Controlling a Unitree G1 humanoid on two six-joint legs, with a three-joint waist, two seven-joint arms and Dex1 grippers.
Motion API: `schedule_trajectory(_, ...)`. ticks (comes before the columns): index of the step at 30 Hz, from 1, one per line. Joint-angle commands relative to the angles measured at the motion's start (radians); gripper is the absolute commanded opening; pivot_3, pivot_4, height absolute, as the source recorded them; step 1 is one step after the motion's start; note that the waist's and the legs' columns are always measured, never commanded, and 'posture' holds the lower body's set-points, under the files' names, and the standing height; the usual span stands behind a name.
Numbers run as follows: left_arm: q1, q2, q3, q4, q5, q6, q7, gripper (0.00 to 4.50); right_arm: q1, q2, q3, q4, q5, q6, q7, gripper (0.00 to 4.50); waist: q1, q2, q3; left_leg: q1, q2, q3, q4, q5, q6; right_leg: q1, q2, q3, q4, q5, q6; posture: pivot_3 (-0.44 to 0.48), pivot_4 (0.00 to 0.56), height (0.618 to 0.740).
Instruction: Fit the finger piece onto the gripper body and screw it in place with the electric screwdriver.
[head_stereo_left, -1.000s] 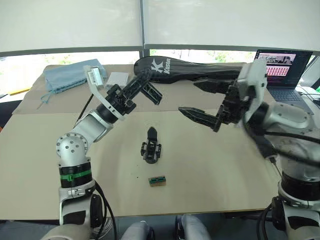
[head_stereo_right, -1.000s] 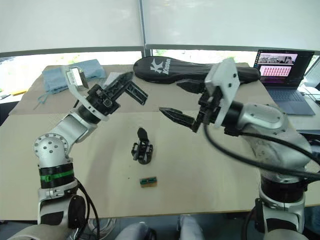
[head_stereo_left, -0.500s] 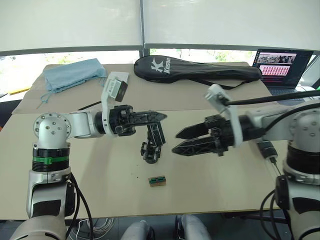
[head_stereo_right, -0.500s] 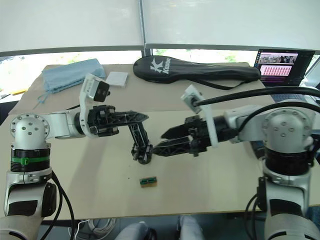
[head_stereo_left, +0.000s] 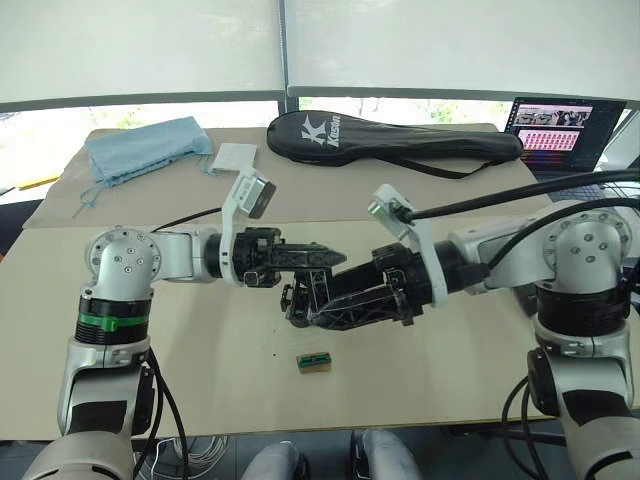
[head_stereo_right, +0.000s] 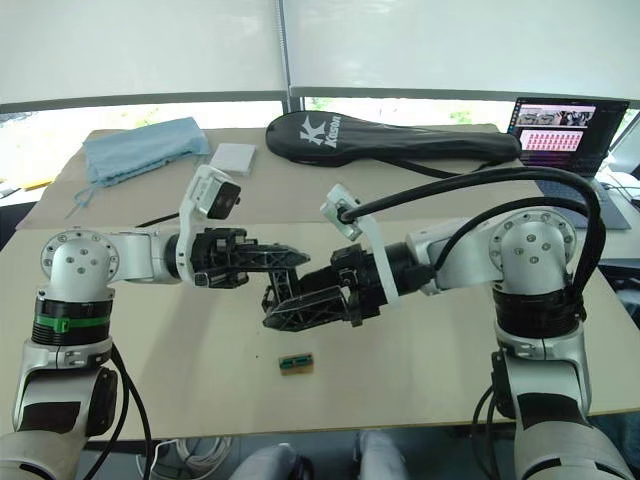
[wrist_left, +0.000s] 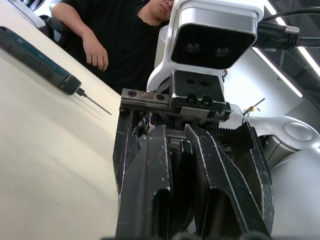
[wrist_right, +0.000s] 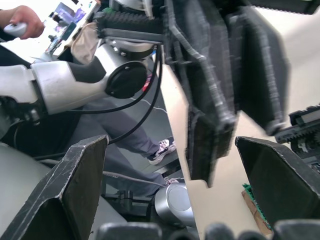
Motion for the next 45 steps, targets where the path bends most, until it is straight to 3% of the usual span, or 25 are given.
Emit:
schedule_trajectory(1,-0.005,0.001,0.008,-0.035,0.001,-0.001,-0.018,0.03,-0.021,-0.022,0.039,0.002,0.109,-0.072,-0.056,4.5,0.0,0.0,0.0,0.0,0.0,0.0,0.0,0.0,0.0,0.0,0.0,0.0,0.0,0.0,0.0,0.0,0.15,0.74)
schedule_trajectory(9,0.003,-0.006,0.005,-0.054,-0.002,0.002,-0.013,0.03,-0.017,-0.08,0.134,-0.006,0.256,-0.18,-0.149,4.5,0.001,0.0,0.0,0.0,0.0,0.0,0.0,0.0,0.0,0.0,-0.002,0.0,-0.001,0.0,0.0,0.0,0.15,0.74)
schedule_trajectory(15,0.007,-0.009,0.003,-0.058,-0.003,0.002,-0.011,0.03,-0.01,-0.102,0.167,-0.015,0.287,-0.231,-0.177,2.73,0.002,0.0,0.0,-0.001,0.0,0.0,0.0,0.0,0.0,0.0,-0.002,0.0,0.0,0.0,0.0,0.0,0.15,0.74)
schedule_trajectory(21,0.011,-0.01,0.002,-0.067,-0.001,0.002,-0.015,0.03,0.002,-0.113,0.183,-0.027,0.287,-0.249,-0.173,0.54,0.003,-0.001,0.0,-0.001,0.0,0.0,0.0,0.0,0.0,0.0,-0.003,0.0,-0.001,0.0,0.0,0.0,0.15,0.74)
schedule_trajectory(28,0.007,-0.036,0.038,-0.053,-0.026,-0.008,0.02,0.03,0.023,-0.118,0.191,-0.045,0.287,-0.263,-0.171,0.42,0.005,-0.001,0.001,-0.001,0.0,0.0,0.0,0.0,0.0,0.0,-0.004,0.0,-0.001,0.0,0.0,0.0,0.15,0.74)
schedule_trajectory(30,0.008,-0.053,0.069,-0.06,-0.028,-0.048,0.034,1.09,0.034,-0.121,0.186,-0.056,0.287,-0.272,-0.167,0.42,0.006,-0.002,0.001,-0.002,0.0,0.0,0.0,0.0,0.0,0.0,-0.004,0.0,-0.001,0.0,0.0,0.0,0.15,0.74)
schedule_trajectory(31,0.009,-0.055,0.089,-0.058,-0.044,-0.051,0.039,1.32,0.041,-0.123,0.178,-0.063,0.282,-0.281,-0.165,0.42,0.006,-0.003,0.002,-0.002,0.0,0.0,0.0,0.0,0.001,0.0,-0.004,0.0,-0.001,0.0,0.0,0.0,0.15,0.74)
schedule_trajectory(33,0.017,-0.043,0.107,-0.067,-0.057,-0.045,0.027,2.29,0.064,-0.114,0.157,-0.066,0.28,-0.315,-0.178,0.42,0.006,-0.003,0.002,-0.002,0.0,0.0,0.0,0.0,0.001,-0.001,-0.004,0.0,-0.001,0.0,0.0,0.0,0.15,0.74)
schedule_trajectory(36,0.067,0.023,0.096,-0.124,0.058,-0.153,-0.065,3.75,0.095,-0.128,0.106,-0.093,0.245,-0.336,-0.124,0.42,0.002,-0.003,0.002,-0.002,0.001,0.0,-0.001,0.0,0.0,-0.001,-0.004,0.0,-0.001,0.0,0.0,0.0,0.15,0.74)
schedule_trajectory(38,0.119,0.088,0.087,-0.144,0.222,-0.384,-0.233,4.48,0.134,-0.125,0.049,-0.138,0.189,-0.361,-0.053,0.42,0.002,-0.003,0.002,-0.001,0.001,0.001,-0.002,0.0,0.0,-0.001,-0.004,0.0,-0.001,0.0,0.0,0.0,0.15,0.74)
schedule_trajectory(41,0.157,0.187,-0.006,-0.093,0.475,-0.677,-0.412,4.5,0.174,-0.13,0.019,-0.18,0.066,-0.373,0.017,0.42,0.004,-0.003,0.002,-0.001,0.001,0.001,-0.002,0.0,0.0,-0.001,-0.003,-0.001,-0.001,-0.001,-0.001,0.0,0.15,0.74)
schedule_trajectory(42,0.17,0.195,-0.013,-0.046,0.557,-0.818,-0.46,4.5,0.209,-0.122,-0.004,-0.219,-0.033,-0.428,0.098,0.42,0.005,-0.003,0.002,-0.001,0.001,0.002,-0.002,0.0,0.0,-0.001,-0.003,-0.001,-0.001,-0.001,-0.001,0.0,0.15,0.74)
schedule_trajectory(45,0.196,0.202,-0.004,0.056,0.677,-1.037,-0.529,4.5,0.284,-0.108,-0.031,-0.297,-0.292,-0.591,0.303,0.42,0.021,-0.003,0.002,-0.001,0.001,0.001,-0.002,0.0,0.0,0.0,-0.003,-0.001,-0.002,-0.001,-0.001,0.0,0.15,0.74)
